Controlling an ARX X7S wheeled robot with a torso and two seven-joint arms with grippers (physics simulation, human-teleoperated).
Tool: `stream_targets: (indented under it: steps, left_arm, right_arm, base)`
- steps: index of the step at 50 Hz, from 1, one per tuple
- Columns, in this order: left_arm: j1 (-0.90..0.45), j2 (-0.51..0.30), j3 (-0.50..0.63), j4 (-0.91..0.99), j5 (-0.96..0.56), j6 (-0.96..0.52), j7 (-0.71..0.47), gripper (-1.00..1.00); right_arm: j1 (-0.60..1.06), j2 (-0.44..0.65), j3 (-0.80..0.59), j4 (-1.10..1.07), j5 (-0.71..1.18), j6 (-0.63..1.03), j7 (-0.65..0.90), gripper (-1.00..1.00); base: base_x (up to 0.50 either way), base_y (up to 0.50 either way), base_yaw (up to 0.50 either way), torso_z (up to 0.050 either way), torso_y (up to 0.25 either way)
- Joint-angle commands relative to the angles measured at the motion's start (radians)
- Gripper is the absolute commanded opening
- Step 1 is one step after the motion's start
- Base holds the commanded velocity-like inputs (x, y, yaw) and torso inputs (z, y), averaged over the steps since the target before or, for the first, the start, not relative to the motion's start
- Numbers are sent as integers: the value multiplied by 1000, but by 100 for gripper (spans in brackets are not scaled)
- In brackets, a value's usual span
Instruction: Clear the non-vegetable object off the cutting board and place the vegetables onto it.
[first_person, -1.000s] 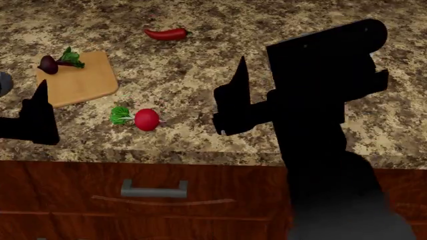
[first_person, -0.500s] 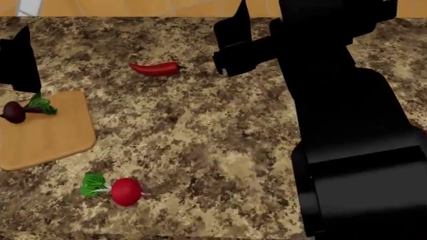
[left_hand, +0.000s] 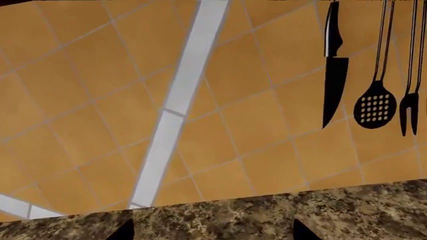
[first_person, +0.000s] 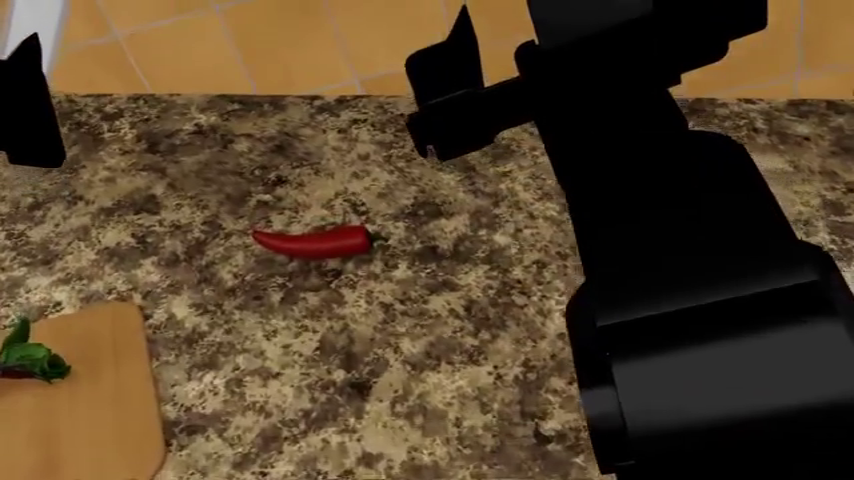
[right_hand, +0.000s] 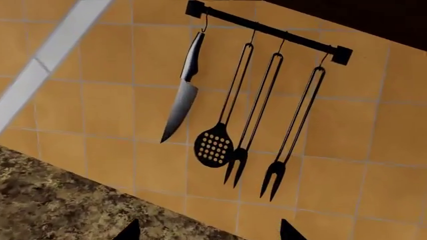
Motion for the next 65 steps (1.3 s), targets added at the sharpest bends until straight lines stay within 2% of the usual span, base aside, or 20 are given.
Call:
stream_targets:
  steps: [1,28,33,36,40,41,45,47,49,51,53,55,59,60,62,65]
  left_arm:
    - [1,17,-26,14,13,-3,26,100]
    - [-7,16,-25,10,0,-5,23,100]
    - [3,5,-41,14,-29,-28,54,100]
    - [11,-66,40,50,-26,-41,78,100]
    - [19,-149,48,136,-90,-104,165,100]
    - [16,-143,21,150,-98,-135,164,100]
    - [6,-205,14,222,-147,-226,202,100]
    - [-13,-284,37,217,-285,-240,151,100]
    - [-36,-363,26,201,-522,-240,35,100]
    - [-86,-471,44,160,-822,-240,-181,100]
    - [-119,-529,72,138,-1035,-238,-289,100]
    - [-144,-591,119,129,-1173,-234,-330,100]
    - [-154,-693,163,133,-1316,-220,-329,100]
    - [-159,-723,176,118,-1407,-224,-311,100]
    - [-156,-741,176,117,-1397,-209,-300,100]
    - [-145,-785,170,136,-1459,-205,-232,100]
  right_arm:
    - [-13,-18,25,-5,-18,2,-23,100]
    - [-19,-4,19,-24,-3,23,-18,100]
    - [-46,0,19,-36,-2,5,-14,100]
    - [-44,6,27,-47,7,13,-23,100]
    - [-41,15,29,-54,10,20,-27,100]
    - [-41,16,29,-55,11,21,-27,100]
    - [-40,19,28,-71,13,35,-25,100]
    - [-35,21,32,-76,15,41,-26,100]
    - [-32,22,36,-77,16,44,-26,100]
    - [-34,26,35,-78,17,43,-26,100]
    - [-29,22,39,-73,18,45,-24,100]
    - [-25,19,37,-72,19,46,-23,100]
    - [-25,22,37,-76,21,48,-23,100]
    - [-26,23,37,-77,22,50,-23,100]
    - [-24,23,36,-81,23,56,-23,100]
    - [-25,24,30,-81,24,56,-23,100]
  base:
    - [500,238,0,0,0]
    - [500,9,0,0,1]
    - [305,0,0,0,0]
    - [21,0,-2,0,0]
    - [21,0,-1,0,0]
    - [21,0,0,0,0]
    - [21,0,0,0,0]
    - [21,0,0,0,0]
    - [21,0,0,0,0]
    - [20,0,0,0,0]
    - [19,0,0,0,0]
    - [18,0,0,0,0]
    - [18,0,0,0,0]
    - [18,0,0,0,0]
    - [18,0,0,0,0]
    - [19,0,0,0,0]
